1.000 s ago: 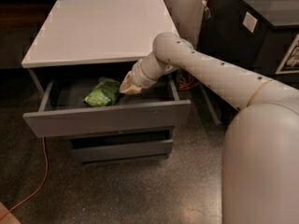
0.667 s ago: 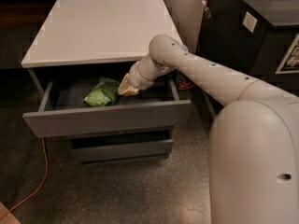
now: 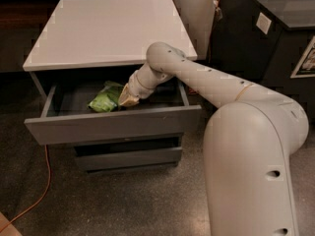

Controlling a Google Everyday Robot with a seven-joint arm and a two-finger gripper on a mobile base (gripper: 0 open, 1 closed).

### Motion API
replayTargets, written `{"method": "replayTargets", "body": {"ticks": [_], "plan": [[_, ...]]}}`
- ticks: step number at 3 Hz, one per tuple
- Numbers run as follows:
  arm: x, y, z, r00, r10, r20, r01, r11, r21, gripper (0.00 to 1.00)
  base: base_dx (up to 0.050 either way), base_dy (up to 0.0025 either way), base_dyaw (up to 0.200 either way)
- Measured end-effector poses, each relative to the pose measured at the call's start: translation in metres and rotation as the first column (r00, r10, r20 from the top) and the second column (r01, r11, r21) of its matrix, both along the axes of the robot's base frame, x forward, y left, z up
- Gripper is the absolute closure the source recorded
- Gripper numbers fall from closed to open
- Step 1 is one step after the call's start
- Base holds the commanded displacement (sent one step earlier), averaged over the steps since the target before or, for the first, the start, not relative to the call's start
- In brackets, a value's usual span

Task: Pick green rice chip bag from top drawer and place on counter

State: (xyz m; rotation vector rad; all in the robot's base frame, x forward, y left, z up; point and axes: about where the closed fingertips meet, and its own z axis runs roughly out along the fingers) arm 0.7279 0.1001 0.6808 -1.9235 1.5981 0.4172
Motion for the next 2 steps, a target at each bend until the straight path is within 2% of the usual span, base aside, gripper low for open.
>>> {"method": "replayTargets", "body": {"ticks": [2], "plan": [[-0.025, 0.021, -0.004, 0.9990, 0.041, -0.020, -0.041, 0.999, -0.012, 1.00, 0.000, 0.00000, 0.000]]}}
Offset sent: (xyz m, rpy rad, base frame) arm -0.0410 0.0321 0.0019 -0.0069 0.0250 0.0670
